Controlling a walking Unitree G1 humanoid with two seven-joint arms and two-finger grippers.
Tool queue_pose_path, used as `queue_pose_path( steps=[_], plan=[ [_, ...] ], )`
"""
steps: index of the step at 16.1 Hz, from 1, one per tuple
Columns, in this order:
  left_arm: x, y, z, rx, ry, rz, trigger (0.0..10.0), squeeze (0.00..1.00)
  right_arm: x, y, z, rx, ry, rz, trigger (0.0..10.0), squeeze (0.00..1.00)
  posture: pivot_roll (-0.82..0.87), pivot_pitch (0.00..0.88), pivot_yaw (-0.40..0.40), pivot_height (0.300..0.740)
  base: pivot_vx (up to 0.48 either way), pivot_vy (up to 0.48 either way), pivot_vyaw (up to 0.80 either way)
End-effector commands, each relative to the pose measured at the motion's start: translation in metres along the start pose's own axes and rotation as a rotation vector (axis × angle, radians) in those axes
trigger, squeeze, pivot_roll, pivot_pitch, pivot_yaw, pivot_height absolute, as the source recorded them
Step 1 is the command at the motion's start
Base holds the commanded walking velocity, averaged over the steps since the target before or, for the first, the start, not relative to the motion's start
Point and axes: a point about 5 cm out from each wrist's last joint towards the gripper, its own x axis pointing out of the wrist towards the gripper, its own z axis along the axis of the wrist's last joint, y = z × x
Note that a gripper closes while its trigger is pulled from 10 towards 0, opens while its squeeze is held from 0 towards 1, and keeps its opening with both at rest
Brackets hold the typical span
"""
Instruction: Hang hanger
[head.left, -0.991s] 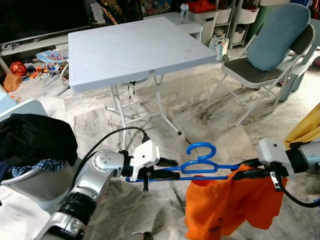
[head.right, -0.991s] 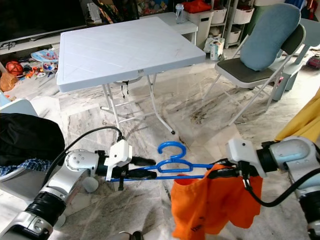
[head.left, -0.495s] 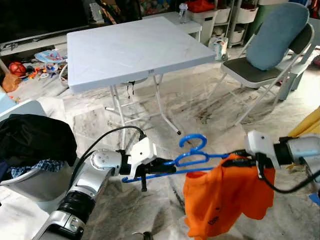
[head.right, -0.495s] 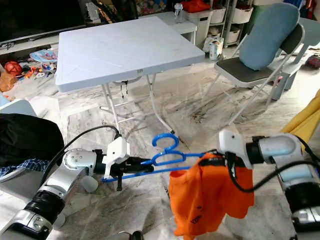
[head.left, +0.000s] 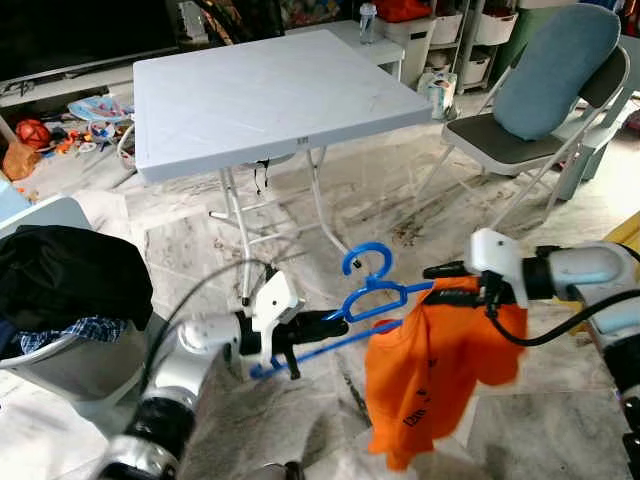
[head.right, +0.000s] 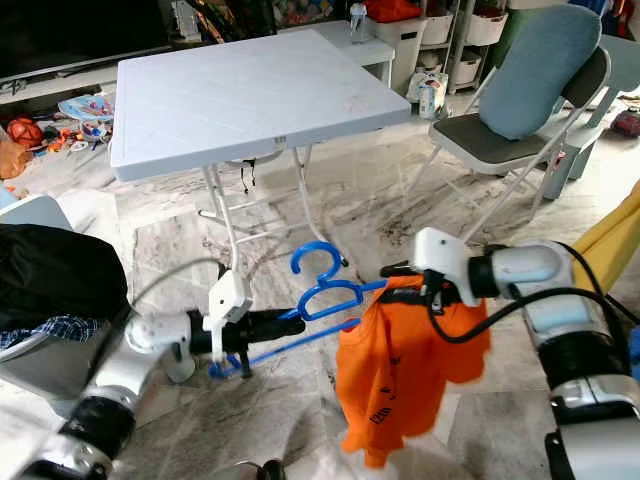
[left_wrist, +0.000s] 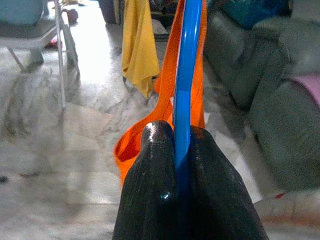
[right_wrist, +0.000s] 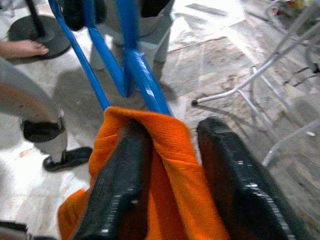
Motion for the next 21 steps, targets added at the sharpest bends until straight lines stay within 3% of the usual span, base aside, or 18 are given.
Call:
queue_pose_path(
  steps=[1, 2, 4, 9, 12, 14, 16, 18, 19, 21],
  plan=[
    [-0.007, 0.007, 0.003, -0.010, -0.033, 0.072, 0.0, 0.00, 0.005, 0.003, 0.001, -0.020, 0.039, 0.095, 10.0, 1.00, -0.13, 0.000, 0.043, 0.740, 0.000, 0.000, 0.00],
    [-0.008, 0.008, 0.001, -0.004, -0.026, 0.085, 0.0, 0.00, 0.005, 0.008, -0.004, -0.026, 0.086, 0.156, 10.0, 1.00, -0.12, 0.000, 0.041, 0.740, 0.000, 0.000, 0.00],
    [-0.010, 0.010, -0.001, 0.013, -0.006, 0.104, 0.0, 0.00, 0.006, 0.004, -0.006, -0.059, 0.126, 0.145, 10.0, 1.00, -0.12, 0.000, 0.039, 0.740, 0.000, 0.000, 0.00],
    [-0.015, 0.013, -0.007, 0.064, 0.072, 0.087, 0.0, 0.00, 0.000, -0.013, 0.005, -0.100, 0.094, 0.054, 10.0, 1.00, -0.13, 0.000, 0.051, 0.740, 0.000, 0.000, 0.00],
    [-0.018, 0.022, -0.004, 0.074, 0.049, 0.176, 0.0, 0.00, -0.011, -0.022, 0.006, -0.084, 0.109, 0.007, 10.0, 1.00, -0.13, 0.000, 0.049, 0.740, 0.000, 0.000, 0.00],
    [-0.019, 0.025, -0.003, 0.078, 0.041, 0.209, 0.0, 0.00, -0.011, -0.025, 0.008, -0.089, 0.104, -0.016, 10.0, 1.00, -0.13, 0.000, 0.047, 0.740, 0.000, 0.000, 0.00],
    [-0.020, 0.032, -0.002, 0.077, 0.021, 0.313, 0.0, 0.00, -0.006, -0.026, 0.004, -0.116, 0.135, -0.082, 10.0, 1.00, -0.12, 0.000, 0.045, 0.740, 0.000, 0.000, 0.00],
    [-0.019, 0.039, 0.003, 0.038, -0.036, 0.394, 0.0, 0.00, 0.000, -0.035, -0.004, -0.039, 0.108, -0.335, 10.0, 1.00, -0.12, 0.000, 0.045, 0.740, 0.000, 0.000, 0.00],
    [-0.019, 0.039, 0.004, 0.038, -0.041, 0.398, 0.0, 0.00, 0.002, -0.035, -0.005, -0.002, 0.083, -0.371, 10.0, 1.00, -0.12, 0.000, 0.047, 0.740, 0.000, 0.000, 0.00],
    [-0.011, 0.037, 0.005, 0.032, -0.065, 0.413, 0.0, 0.00, 0.019, -0.029, -0.018, 0.195, -0.024, -0.547, 10.0, 1.00, -0.13, 0.000, 0.057, 0.740, 0.000, 0.000, 0.00]
  ],
)
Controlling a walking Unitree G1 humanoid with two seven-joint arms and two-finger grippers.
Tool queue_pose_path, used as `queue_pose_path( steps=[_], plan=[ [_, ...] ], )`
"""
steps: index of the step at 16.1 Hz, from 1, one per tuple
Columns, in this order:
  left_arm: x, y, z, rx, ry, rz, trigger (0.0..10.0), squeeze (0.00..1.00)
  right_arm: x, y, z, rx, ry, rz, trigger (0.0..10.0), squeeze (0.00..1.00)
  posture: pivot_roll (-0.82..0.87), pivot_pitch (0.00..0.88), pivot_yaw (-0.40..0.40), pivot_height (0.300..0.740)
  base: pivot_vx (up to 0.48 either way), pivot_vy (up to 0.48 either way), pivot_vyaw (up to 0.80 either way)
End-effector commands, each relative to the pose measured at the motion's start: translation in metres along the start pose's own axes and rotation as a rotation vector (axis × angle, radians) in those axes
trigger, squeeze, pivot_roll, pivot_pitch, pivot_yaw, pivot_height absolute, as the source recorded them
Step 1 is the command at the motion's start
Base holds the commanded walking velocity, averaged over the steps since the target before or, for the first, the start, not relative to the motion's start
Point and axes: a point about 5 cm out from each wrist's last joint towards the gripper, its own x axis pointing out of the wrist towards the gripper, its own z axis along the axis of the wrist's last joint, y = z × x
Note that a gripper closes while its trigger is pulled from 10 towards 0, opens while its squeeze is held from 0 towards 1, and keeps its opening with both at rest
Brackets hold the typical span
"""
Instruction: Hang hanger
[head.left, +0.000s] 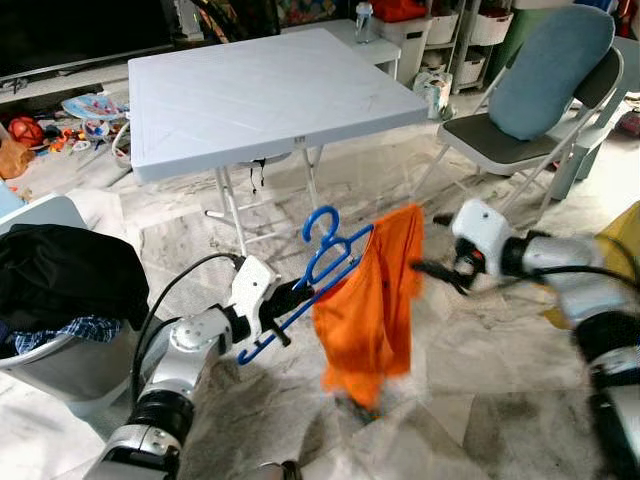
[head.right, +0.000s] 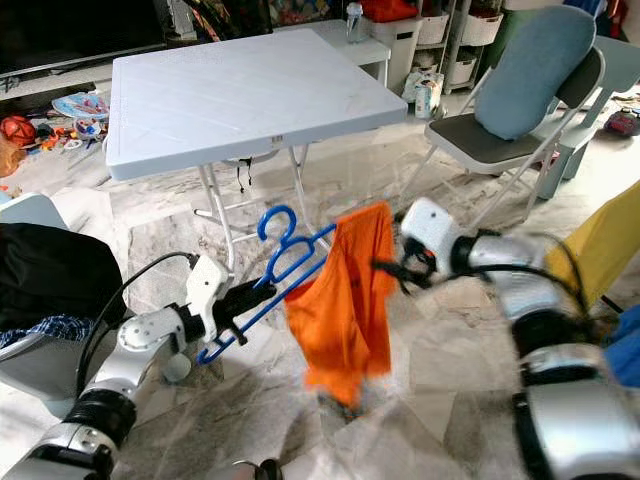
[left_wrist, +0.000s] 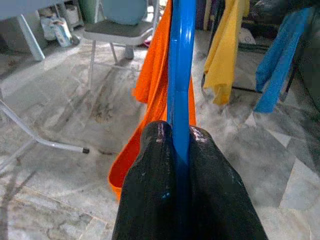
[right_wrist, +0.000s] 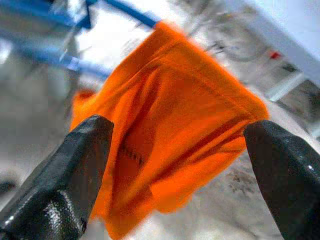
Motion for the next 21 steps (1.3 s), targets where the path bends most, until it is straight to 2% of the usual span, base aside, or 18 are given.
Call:
queue_pose_path(
  steps=[1, 4, 5, 7, 9, 11, 13, 15, 16, 17, 18, 19, 21],
  plan=[
    [0.003, 0.004, 0.010, 0.005, -0.056, 0.036, 0.0, 0.00, 0.002, 0.007, -0.012, 0.108, -0.002, -0.068, 10.0, 1.00, -0.13, 0.000, 0.064, 0.740, 0.000, 0.000, 0.00],
    [0.003, 0.003, 0.012, -0.027, -0.113, 0.136, 0.0, 0.00, 0.015, 0.026, -0.027, 0.321, -0.035, -0.211, 10.0, 1.00, -0.13, 0.000, 0.072, 0.740, 0.000, 0.000, 0.00],
    [0.003, -0.001, 0.013, -0.056, -0.143, 0.171, 0.0, 0.00, 0.022, 0.036, -0.032, 0.455, -0.050, -0.296, 10.0, 0.00, -0.13, 0.000, 0.076, 0.740, 0.000, 0.000, 0.00],
    [0.007, -0.009, 0.016, -0.070, -0.159, 0.155, 0.0, 0.00, 0.025, 0.041, -0.038, 0.508, -0.001, -0.429, 10.0, 0.00, -0.12, 0.000, 0.074, 0.740, 0.000, 0.000, 0.00],
    [0.010, -0.015, 0.020, -0.077, -0.168, 0.110, 0.0, 0.00, 0.029, 0.046, -0.036, 0.457, 0.010, -0.504, 10.0, 0.00, -0.12, 0.000, 0.071, 0.740, 0.000, 0.000, 0.00],
    [0.012, -0.020, 0.022, -0.058, -0.154, 0.044, 0.0, 0.00, 0.035, 0.056, -0.024, 0.491, -0.120, -0.410, 10.0, 0.00, -0.12, 0.000, 0.073, 0.740, 0.000, 0.000, 0.00],
    [0.013, -0.022, 0.023, -0.040, -0.133, -0.006, 0.0, 0.00, 0.036, 0.059, -0.016, 0.516, -0.170, -0.304, 10.0, 0.00, -0.11, 0.000, 0.075, 0.740, 0.000, 0.000, 0.00],
    [0.013, -0.024, 0.023, -0.045, -0.124, -0.028, 0.0, 0.00, 0.033, 0.064, -0.009, 0.448, -0.206, -0.208, 10.0, 0.00, -0.11, 0.000, 0.078, 0.740, 0.000, 0.000, 0.00],
    [0.012, -0.026, 0.023, -0.026, -0.115, -0.056, 0.0, 0.00, 0.030, 0.068, -0.014, 0.343, -0.172, -0.163, 10.0, 0.00, -0.12, 0.000, 0.080, 0.740, 0.000, 0.000, 0.00],
    [0.013, -0.028, 0.025, -0.026, -0.121, -0.078, 0.0, 0.00, 0.029, 0.069, -0.019, 0.323, -0.138, -0.155, 10.0, 0.00, -0.12, 0.000, 0.079, 0.740, 0.000, 0.000, 0.00],
    [0.013, -0.030, 0.028, -0.024, -0.128, -0.099, 0.0, 0.00, 0.028, 0.069, -0.021, 0.326, -0.124, -0.150, 2.2, 0.00, -0.12, 0.000, 0.080, 0.740, 0.000, 0.000, 0.00],
    [0.012, -0.033, 0.031, -0.015, -0.133, -0.126, 0.0, 0.00, 0.029, 0.071, -0.023, 0.313, -0.105, -0.132, 0.0, 0.00, -0.11, 0.000, 0.076, 0.740, 0.000, 0.000, 0.00],
    [0.011, -0.034, 0.035, 0.007, -0.136, -0.142, 0.0, 0.00, 0.031, 0.074, -0.023, 0.292, -0.093, -0.108, 0.0, 0.00, -0.11, 0.000, 0.074, 0.740, 0.000, 0.000, 0.00]
  ],
)
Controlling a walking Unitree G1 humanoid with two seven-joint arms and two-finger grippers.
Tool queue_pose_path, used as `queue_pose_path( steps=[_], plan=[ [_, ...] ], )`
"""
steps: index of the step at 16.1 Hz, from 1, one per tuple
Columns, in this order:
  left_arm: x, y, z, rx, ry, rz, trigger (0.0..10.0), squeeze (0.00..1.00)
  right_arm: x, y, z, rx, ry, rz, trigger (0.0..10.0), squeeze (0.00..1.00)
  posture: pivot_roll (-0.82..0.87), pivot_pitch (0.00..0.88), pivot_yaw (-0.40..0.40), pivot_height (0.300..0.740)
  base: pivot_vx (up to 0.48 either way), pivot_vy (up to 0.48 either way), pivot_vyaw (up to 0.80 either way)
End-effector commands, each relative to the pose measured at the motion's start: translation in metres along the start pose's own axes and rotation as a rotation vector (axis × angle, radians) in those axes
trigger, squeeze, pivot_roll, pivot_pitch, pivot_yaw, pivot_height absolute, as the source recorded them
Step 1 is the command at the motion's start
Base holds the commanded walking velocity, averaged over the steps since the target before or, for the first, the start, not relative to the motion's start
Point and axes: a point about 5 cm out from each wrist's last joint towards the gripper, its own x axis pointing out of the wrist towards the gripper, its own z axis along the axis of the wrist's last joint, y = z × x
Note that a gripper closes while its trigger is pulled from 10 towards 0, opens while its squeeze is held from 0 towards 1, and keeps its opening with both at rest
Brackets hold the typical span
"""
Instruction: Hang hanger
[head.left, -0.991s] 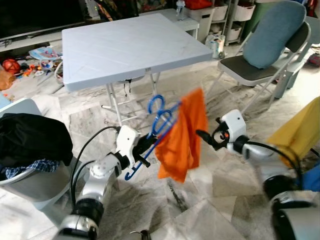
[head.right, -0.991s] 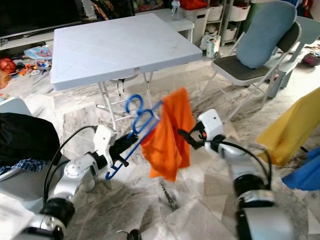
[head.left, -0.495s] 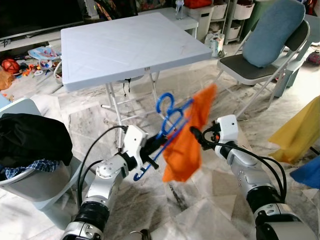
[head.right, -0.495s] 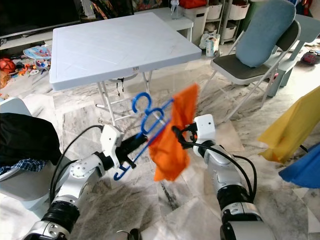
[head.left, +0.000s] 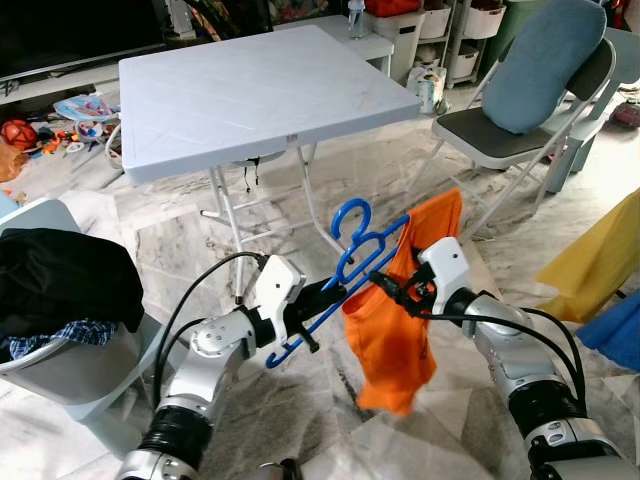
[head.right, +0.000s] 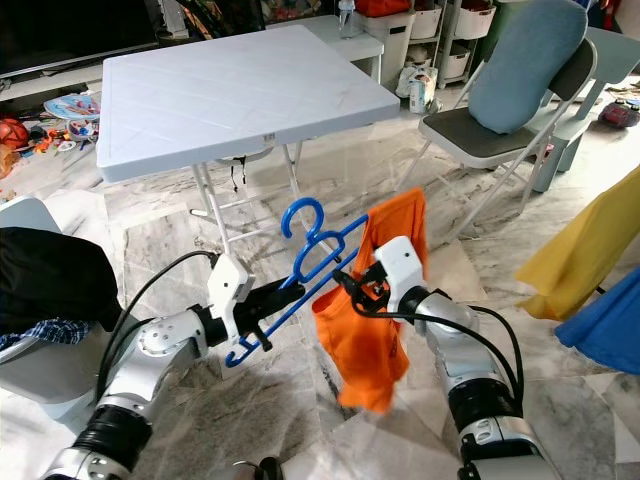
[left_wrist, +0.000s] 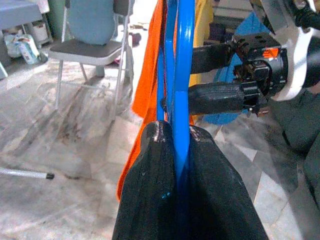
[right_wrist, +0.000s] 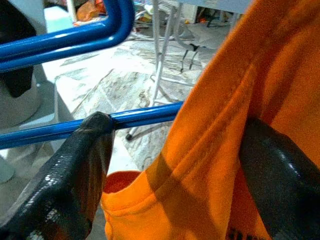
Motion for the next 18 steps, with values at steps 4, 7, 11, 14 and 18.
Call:
queue_pose_path(
  steps=[4, 7, 11, 14, 18],
  plan=[
    [-0.003, -0.001, 0.023, 0.056, -0.061, -0.054, 0.0, 0.00, -0.001, -0.006, -0.011, -0.002, 0.087, -0.035, 0.0, 0.00, -0.10, 0.000, 0.071, 0.740, 0.000, 0.000, 0.00],
    [-0.002, -0.004, 0.026, 0.047, -0.064, -0.078, 0.0, 0.00, 0.007, -0.003, -0.020, -0.005, 0.161, -0.102, 0.0, 0.00, -0.10, 0.000, 0.073, 0.740, 0.000, 0.000, 0.00],
    [-0.001, -0.006, 0.026, 0.047, -0.061, -0.083, 0.0, 0.00, 0.013, -0.012, -0.010, 0.057, 0.111, -0.247, 0.0, 0.00, -0.09, 0.000, 0.060, 0.740, 0.000, 0.000, 0.00],
    [-0.006, -0.003, 0.022, 0.046, -0.046, -0.061, 0.0, 0.00, 0.006, -0.029, -0.003, 0.097, 0.063, -0.317, 0.0, 0.00, -0.10, 0.000, 0.054, 0.740, 0.000, 0.000, 0.00],
    [-0.007, 0.003, 0.017, 0.057, -0.029, -0.017, 0.0, 0.00, -0.003, -0.045, 0.003, 0.080, 0.038, -0.356, 0.0, 0.00, -0.11, 0.000, 0.051, 0.740, 0.000, 0.000, 0.00]
  ],
)
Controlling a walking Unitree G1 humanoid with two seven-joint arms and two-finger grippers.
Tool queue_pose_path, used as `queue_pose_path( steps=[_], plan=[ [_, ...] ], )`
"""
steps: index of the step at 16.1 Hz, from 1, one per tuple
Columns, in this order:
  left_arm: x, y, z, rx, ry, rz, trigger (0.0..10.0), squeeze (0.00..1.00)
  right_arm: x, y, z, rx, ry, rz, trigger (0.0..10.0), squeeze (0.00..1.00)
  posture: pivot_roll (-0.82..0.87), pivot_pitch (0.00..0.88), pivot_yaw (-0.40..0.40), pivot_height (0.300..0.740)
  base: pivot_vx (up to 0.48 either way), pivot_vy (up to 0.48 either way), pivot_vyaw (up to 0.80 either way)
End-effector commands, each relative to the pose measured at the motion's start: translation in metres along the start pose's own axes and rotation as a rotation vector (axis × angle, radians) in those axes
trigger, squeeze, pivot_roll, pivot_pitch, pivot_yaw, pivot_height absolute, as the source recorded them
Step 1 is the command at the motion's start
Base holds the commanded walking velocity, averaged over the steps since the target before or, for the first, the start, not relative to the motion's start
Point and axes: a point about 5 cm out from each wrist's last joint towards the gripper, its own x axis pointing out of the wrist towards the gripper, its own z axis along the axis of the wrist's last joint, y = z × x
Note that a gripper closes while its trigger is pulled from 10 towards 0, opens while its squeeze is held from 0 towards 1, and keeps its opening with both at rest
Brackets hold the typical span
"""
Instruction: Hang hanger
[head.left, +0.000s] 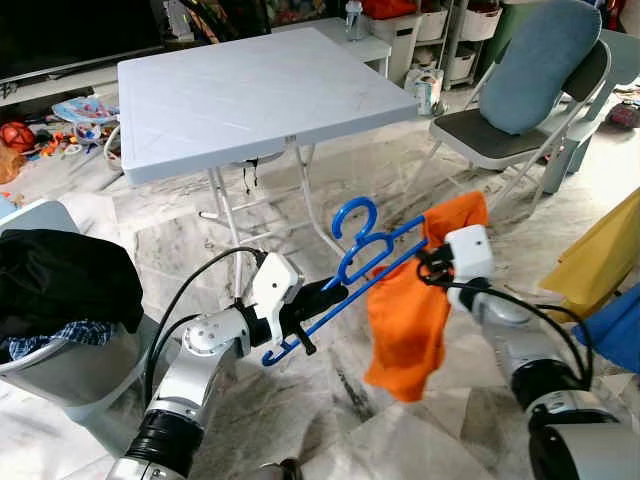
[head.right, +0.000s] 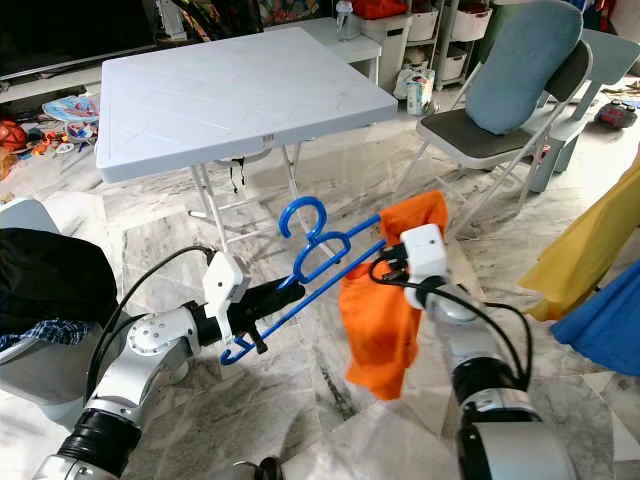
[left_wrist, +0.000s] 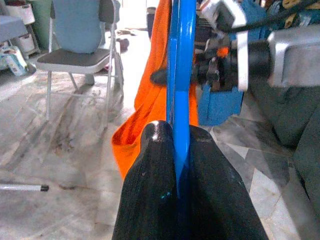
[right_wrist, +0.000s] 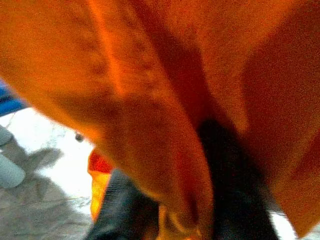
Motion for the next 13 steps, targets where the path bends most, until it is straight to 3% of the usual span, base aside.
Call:
queue_pose_path(
  steps=[1, 8, 13],
  plan=[
    [-0.002, 0.009, 0.006, 0.036, -0.011, 0.041, 0.0, 0.00, 0.002, -0.006, 0.010, 0.008, -0.030, -0.021, 0.0, 0.00, -0.11, 0.000, 0.051, 0.740, 0.000, 0.000, 0.00],
    [-0.014, 0.027, -0.011, 0.072, 0.095, 0.175, 0.0, 0.00, 0.001, -0.019, 0.023, 0.022, -0.076, 0.001, 0.0, 0.00, -0.11, 0.000, 0.047, 0.740, 0.000, 0.000, 0.00],
    [-0.018, 0.011, -0.022, 0.140, 0.160, 0.064, 0.0, 0.00, 0.011, -0.021, 0.053, 0.089, -0.172, -0.131, 0.0, 0.00, -0.11, 0.000, 0.047, 0.740, 0.000, 0.000, 0.00]
  ],
)
